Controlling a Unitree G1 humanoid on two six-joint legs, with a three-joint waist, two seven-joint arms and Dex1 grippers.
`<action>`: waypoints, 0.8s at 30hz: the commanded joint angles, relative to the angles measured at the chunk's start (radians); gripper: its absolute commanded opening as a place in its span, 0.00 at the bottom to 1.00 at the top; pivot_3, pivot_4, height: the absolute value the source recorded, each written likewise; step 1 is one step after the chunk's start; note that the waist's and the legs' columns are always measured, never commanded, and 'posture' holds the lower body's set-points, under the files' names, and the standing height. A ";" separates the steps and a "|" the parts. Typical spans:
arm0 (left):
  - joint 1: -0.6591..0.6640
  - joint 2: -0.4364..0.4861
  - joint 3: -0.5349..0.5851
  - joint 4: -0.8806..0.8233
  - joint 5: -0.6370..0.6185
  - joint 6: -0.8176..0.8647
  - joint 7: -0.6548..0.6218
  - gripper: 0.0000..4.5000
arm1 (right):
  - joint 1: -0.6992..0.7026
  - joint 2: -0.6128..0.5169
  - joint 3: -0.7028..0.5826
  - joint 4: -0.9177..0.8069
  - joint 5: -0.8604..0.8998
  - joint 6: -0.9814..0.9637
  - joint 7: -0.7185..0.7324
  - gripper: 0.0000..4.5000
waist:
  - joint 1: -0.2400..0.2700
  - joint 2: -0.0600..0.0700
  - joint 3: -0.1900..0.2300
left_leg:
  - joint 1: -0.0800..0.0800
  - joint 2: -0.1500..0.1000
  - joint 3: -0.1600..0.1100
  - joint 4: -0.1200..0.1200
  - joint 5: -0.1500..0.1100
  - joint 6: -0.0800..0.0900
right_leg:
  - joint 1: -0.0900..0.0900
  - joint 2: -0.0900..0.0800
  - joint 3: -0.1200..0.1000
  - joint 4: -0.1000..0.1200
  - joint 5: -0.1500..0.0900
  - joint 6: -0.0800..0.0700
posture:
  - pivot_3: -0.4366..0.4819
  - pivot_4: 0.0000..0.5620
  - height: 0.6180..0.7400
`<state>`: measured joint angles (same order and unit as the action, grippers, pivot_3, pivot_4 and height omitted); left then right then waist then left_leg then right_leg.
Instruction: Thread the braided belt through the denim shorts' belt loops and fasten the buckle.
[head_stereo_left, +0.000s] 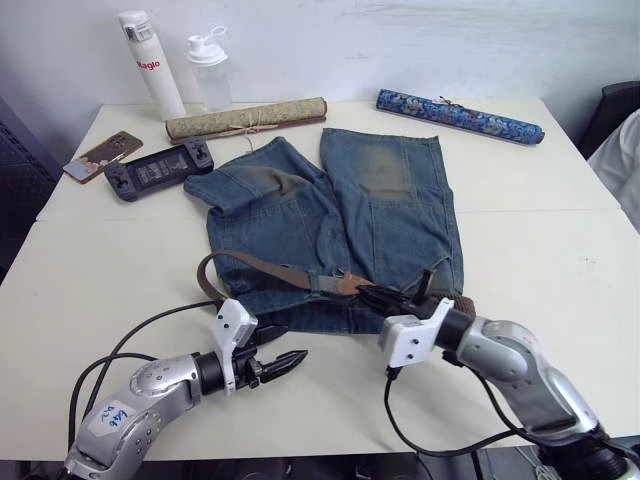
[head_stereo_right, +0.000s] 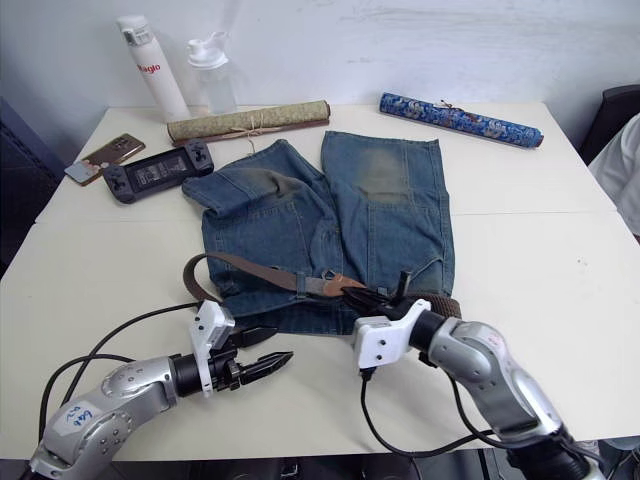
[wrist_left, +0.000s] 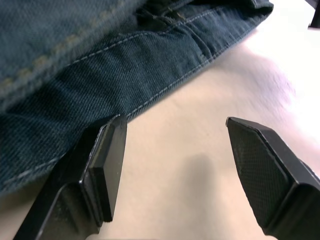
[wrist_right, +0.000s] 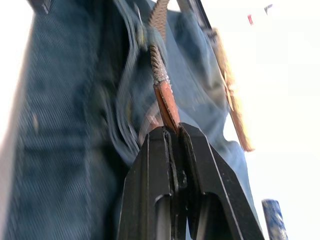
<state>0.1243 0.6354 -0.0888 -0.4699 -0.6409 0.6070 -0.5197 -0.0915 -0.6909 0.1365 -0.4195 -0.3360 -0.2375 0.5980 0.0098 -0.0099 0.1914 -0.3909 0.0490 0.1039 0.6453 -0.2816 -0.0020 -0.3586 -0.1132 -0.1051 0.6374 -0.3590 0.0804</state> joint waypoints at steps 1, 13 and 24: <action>0.061 0.012 -0.031 0.123 0.079 0.050 0.005 0.78 | 0.006 -0.063 -0.150 -0.061 0.099 0.013 0.031 0.00 | 0.000 0.002 -0.001 | 0.000 0.000 0.000 0.000 0.000 0.000 | 0.000 0.000 0.000 0.000 0.000 0.000 | 0.48 0.27 0.82; 0.022 -0.003 -0.049 0.195 0.114 0.023 -0.040 0.78 | -0.001 -0.209 -0.473 0.039 0.263 0.063 0.094 0.00 | 0.002 0.014 -0.011 | 0.003 0.000 0.001 -0.001 -0.002 0.004 | 0.002 0.000 0.001 0.000 0.000 0.000 | 0.48 0.27 0.82; 0.013 -0.038 -0.039 0.227 0.132 -0.043 -0.074 0.78 | -0.075 -0.161 -0.387 -0.042 0.339 0.185 0.091 0.00 | 0.014 0.022 -0.016 | 0.003 0.000 0.002 -0.001 -0.002 0.004 | 0.002 0.000 0.001 0.000 0.000 0.000 | 0.48 0.27 0.82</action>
<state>0.0931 0.5988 -0.1103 -0.3673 -0.5807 0.5293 -0.6160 -0.1474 -0.8562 -0.2584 -0.4169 -0.0151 -0.0654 0.7030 0.0241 0.0116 0.1755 -0.3879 0.0490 0.1051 0.6448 -0.2833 0.0023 -0.3569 -0.1133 -0.1041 0.6378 -0.3590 0.0804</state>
